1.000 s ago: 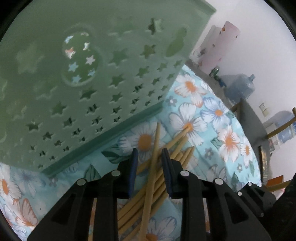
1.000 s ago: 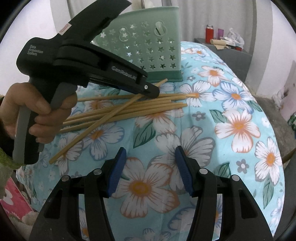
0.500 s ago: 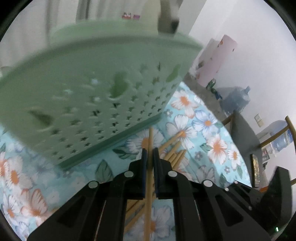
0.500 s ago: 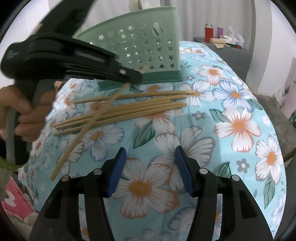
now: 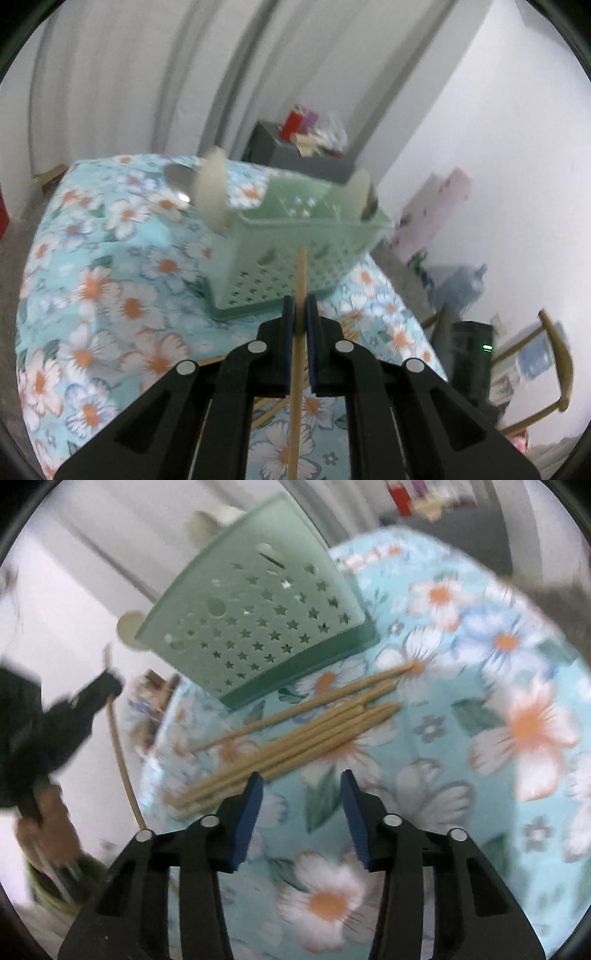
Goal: Organize utensils
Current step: 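Raise the chopstick upright with the left gripper while the right reaches to the chopsticks, then grasp another wooden chopstick with the right gripper and lift it, then lower the chopstick into the holder and open the left gripper while the right carries its chopstick, then lower the held chopstick into the green holder and open the right gripper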
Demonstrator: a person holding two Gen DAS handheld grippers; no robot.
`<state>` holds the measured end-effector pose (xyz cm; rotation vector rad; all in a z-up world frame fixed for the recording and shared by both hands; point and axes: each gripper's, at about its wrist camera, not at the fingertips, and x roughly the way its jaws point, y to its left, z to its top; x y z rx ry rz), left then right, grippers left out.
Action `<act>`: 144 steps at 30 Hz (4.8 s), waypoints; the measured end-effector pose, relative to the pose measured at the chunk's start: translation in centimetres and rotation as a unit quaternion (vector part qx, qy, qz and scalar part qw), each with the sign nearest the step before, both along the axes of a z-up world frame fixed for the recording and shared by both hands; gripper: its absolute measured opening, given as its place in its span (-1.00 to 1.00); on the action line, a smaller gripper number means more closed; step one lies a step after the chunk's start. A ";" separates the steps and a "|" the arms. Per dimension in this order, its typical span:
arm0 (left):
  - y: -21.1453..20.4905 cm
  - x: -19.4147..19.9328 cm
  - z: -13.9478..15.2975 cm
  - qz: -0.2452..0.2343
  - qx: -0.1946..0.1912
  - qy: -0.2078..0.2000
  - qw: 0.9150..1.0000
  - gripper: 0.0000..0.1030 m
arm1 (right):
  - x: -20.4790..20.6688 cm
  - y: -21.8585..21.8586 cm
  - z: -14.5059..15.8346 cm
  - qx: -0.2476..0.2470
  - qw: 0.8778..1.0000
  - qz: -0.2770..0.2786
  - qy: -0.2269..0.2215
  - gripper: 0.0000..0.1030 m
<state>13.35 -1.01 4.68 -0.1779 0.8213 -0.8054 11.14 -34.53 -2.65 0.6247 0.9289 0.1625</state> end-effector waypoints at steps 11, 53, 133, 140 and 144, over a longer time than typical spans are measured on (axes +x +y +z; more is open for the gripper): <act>2.7 -0.1 0.4 0.028 -0.051 0.008 0.998 -0.89 | 2.5 -0.7 -2.2 0.081 0.995 -0.040 0.042 -0.61; 4.3 -2.7 5.4 0.035 -0.097 -0.042 0.994 -0.89 | -3.1 3.9 11.2 -0.133 0.974 0.002 -0.184 -0.91; 2.1 -2.8 1.6 0.117 0.028 -0.106 0.987 0.76 | -1.8 0.4 15.8 -0.098 0.962 0.011 -0.254 -0.93; 3.6 -2.9 -0.4 0.137 0.024 -0.067 0.988 0.77 | 1.1 -1.5 20.7 -0.047 0.952 0.029 -0.301 -0.93; 3.7 -2.6 -0.7 0.137 0.025 -0.061 0.988 0.77 | 2.3 -2.0 22.9 -0.053 0.945 0.027 -0.323 -0.93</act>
